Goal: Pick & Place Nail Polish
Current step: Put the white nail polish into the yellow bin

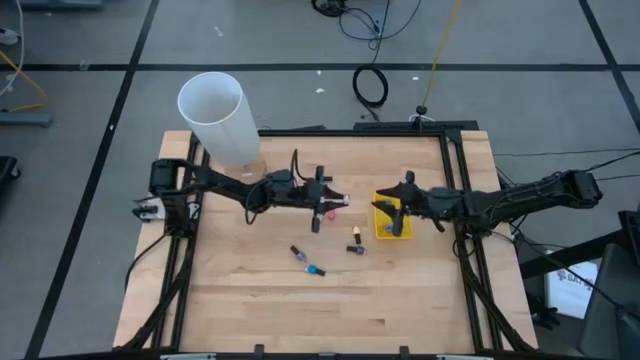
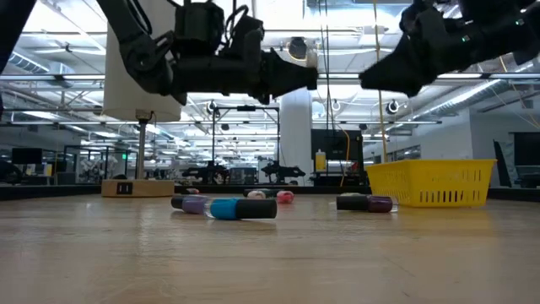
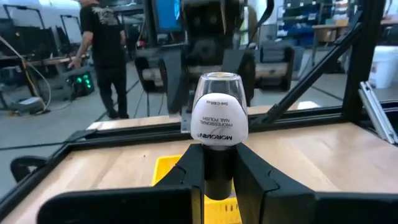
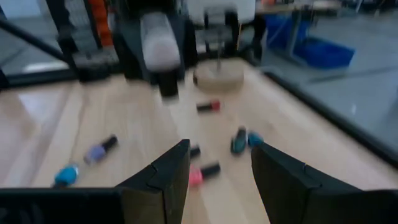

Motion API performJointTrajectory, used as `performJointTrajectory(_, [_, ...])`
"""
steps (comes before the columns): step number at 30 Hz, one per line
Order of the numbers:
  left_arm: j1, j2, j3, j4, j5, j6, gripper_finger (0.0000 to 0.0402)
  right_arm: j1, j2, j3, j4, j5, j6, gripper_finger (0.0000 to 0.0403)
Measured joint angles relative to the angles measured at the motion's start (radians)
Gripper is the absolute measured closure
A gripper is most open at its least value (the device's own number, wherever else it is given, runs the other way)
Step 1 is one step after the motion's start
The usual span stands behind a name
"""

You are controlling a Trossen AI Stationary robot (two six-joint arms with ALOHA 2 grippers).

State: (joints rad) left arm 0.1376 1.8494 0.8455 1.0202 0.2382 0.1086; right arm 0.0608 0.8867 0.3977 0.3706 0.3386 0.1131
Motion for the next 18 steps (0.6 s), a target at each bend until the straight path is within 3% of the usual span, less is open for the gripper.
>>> performJointTrajectory(5, [0.006,0.052,0.042,-0.003,0.007,-0.013,0.0362,0.000,0.019,0.000,0.117,-0.004,-0.055,0.0229])
performJointTrajectory(10, [0.004,0.102,0.111,-0.008,0.077,-0.037,0.0362,0.000,0.100,0.000,0.237,-0.107,-0.085,0.0179])
performJointTrajectory(18, [-0.021,0.142,0.214,-0.072,0.124,-0.034,0.0362,0.000,0.232,0.000,0.400,-0.113,-0.084,0.0117])
